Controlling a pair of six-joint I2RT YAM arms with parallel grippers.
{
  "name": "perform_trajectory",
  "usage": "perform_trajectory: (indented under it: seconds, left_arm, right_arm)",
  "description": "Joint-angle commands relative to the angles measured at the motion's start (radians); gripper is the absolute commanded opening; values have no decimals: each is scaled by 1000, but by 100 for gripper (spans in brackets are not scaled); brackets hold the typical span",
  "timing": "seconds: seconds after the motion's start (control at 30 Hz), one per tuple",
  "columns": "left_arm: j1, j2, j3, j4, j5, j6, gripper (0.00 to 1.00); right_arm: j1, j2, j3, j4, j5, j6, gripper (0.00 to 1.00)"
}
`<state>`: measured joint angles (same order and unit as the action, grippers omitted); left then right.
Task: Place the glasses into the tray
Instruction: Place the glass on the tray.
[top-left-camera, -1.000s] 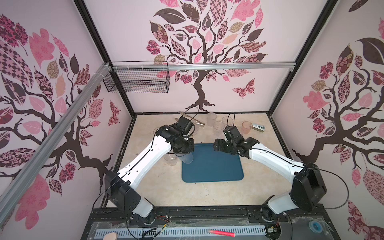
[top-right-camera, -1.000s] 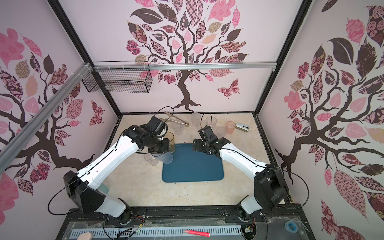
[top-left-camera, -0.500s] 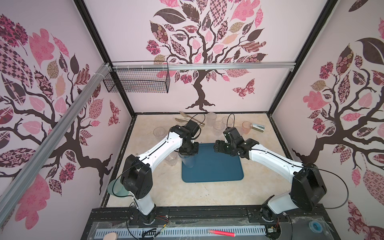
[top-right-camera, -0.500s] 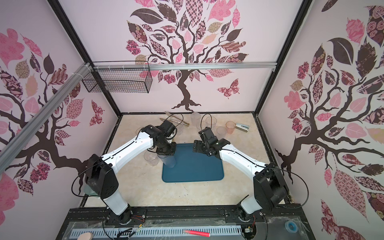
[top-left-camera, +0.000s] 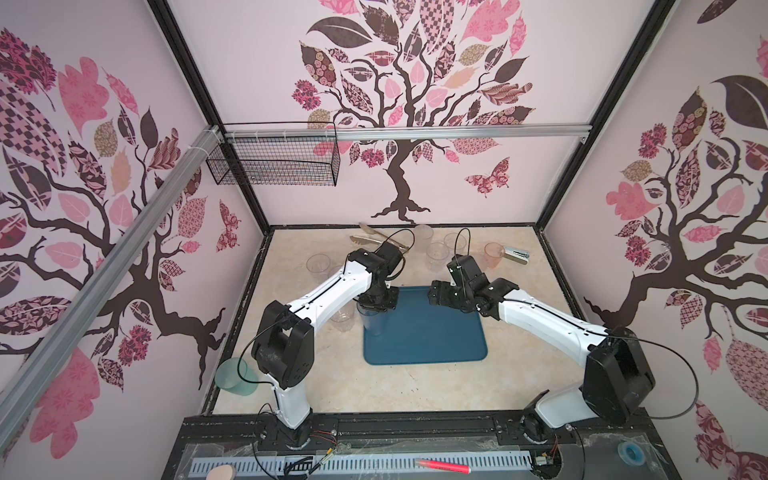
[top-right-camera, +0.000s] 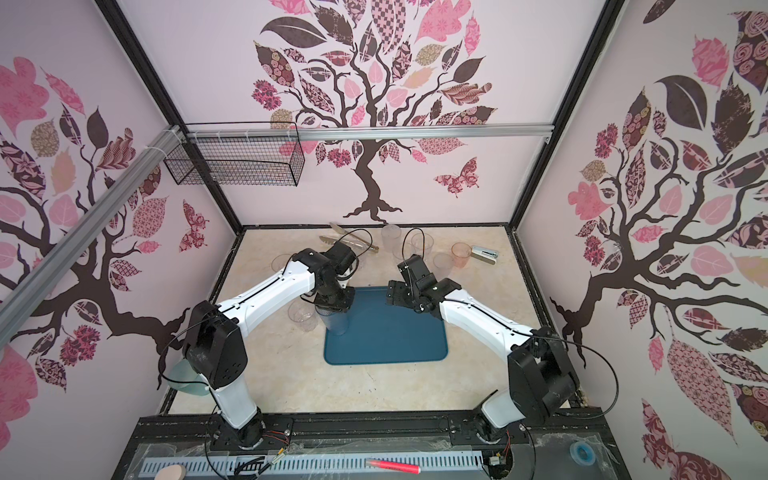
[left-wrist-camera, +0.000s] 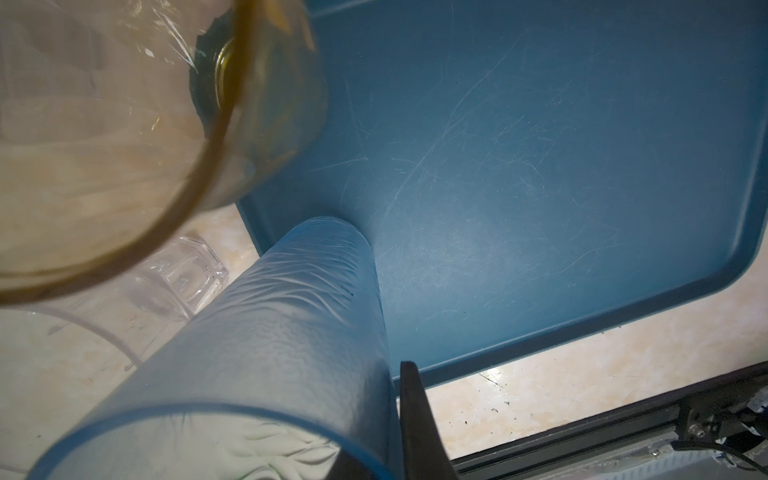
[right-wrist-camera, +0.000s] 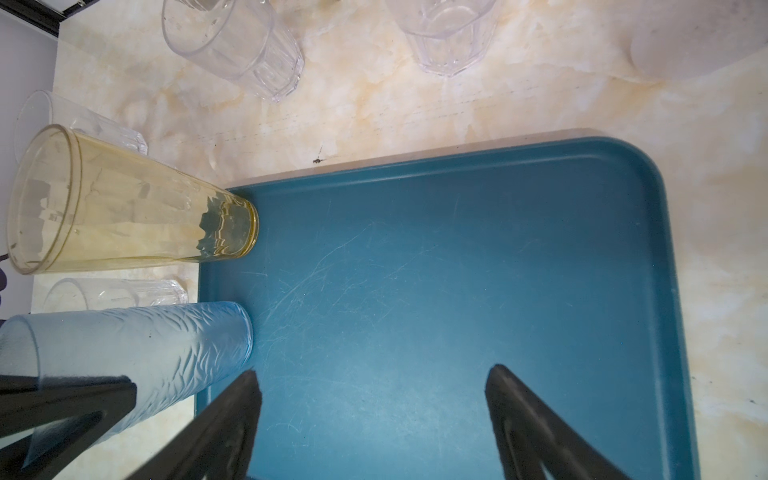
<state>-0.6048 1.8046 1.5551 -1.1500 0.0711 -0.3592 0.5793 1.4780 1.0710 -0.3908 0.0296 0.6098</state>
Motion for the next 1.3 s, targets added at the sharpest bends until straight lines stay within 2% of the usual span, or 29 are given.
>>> perform_trajectory:
  seconds: [0.0,0.47,0.83,1.27]
  left_arm:
    - [3,27,39,9,-4,25,0]
    - [2,65,95,-19,-50,40,0]
    - [2,66,151,-41,-52,51,17]
    - [2,11,161,-47,-45,49,20]
  right_arm:
    - [-5,-41,-9,2,3,10,87]
    - [-5,-66,-32,16,9,21,88]
    - [-5,-69,-35,17,7,22,88]
    - [-5,-67,-31,12,1,29,87]
